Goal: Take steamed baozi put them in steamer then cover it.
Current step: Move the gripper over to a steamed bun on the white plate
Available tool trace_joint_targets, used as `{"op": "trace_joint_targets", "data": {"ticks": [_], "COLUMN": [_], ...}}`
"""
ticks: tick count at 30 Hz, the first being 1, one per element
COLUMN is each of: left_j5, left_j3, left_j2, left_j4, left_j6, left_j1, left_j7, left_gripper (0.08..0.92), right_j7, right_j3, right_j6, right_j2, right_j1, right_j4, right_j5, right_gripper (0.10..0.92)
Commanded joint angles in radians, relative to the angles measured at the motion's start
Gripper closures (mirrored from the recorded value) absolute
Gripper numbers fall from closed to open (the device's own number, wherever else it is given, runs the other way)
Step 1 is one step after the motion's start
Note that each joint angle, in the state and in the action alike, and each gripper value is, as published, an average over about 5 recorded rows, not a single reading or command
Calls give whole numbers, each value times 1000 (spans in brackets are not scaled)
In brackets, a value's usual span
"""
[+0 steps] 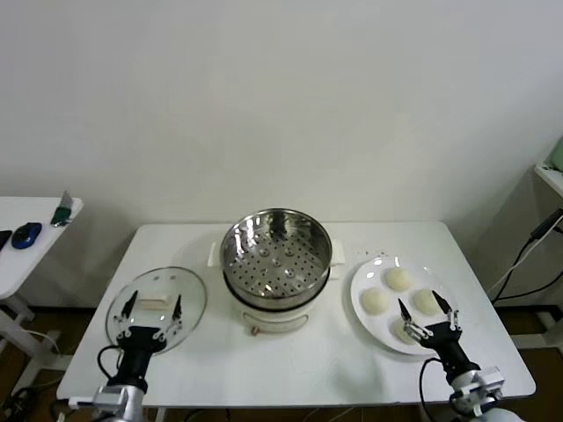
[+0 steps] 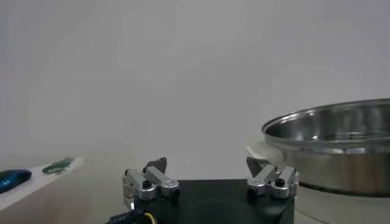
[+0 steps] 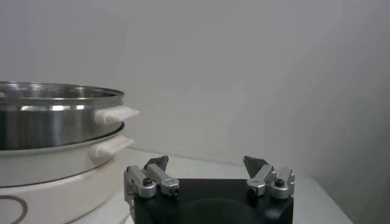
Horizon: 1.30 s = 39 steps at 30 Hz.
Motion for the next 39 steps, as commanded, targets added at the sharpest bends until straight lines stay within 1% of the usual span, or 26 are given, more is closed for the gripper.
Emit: {"op": "trace_joint_targets", "data": {"ticks": [1, 4, 7, 9, 12, 14, 17, 20, 23, 27, 33, 39], "left_j5": [9, 4, -3, 0, 2, -2, -7, -17, -28, -29, -13, -8], "left_j3": [1, 9, 21, 26, 31, 33, 35, 34, 30, 28, 25, 15], "left_j2": [5, 9, 5, 0, 0, 3, 8, 14, 19, 24, 29, 35], "left_j4": [-1, -13, -43, -54, -56, -54, -44, -36, -32, -29, -21, -21], "left_j6": [3, 12, 33, 37, 34, 31, 26, 25, 29, 36, 49, 57], "left_j1": [0, 1, -1, -6, -8, -5, -1, -1, -2, -5, -12, -18], "left_j7": [-24, -40, -59, -61, -59, -58, -58, -59, -59, -61, -65, -62], "left_gripper": [177, 177, 177, 177, 177, 177, 177, 177, 177, 177, 177, 177], "right_j7": [-53, -129, -285, -389, -520, -607, -731, -831, -898, -948, -965, -970], "right_j3": [-6, -37, -93, -144, -246, -332, -484, -667, -897, -1185, -1427, -1519], "right_j6": [-42, -144, -225, -246, -258, -258, -248, -220, -199, -188, -168, -132], "right_j2": [-72, -189, -360, -475, -607, -661, -703, -714, -702, -645, -492, -340], "right_j1": [55, 132, 246, 324, 453, 563, 752, 966, 1197, 1446, 1644, 1711], "right_j4": [-7, -33, -110, -174, -264, -327, -425, -513, -600, -714, -894, -1068], "right_j5": [-52, -98, -134, -160, -192, -214, -270, -349, -406, -427, -438, -475], "right_gripper": [203, 203, 203, 203, 203, 203, 203, 203, 203, 203, 203, 203]}}
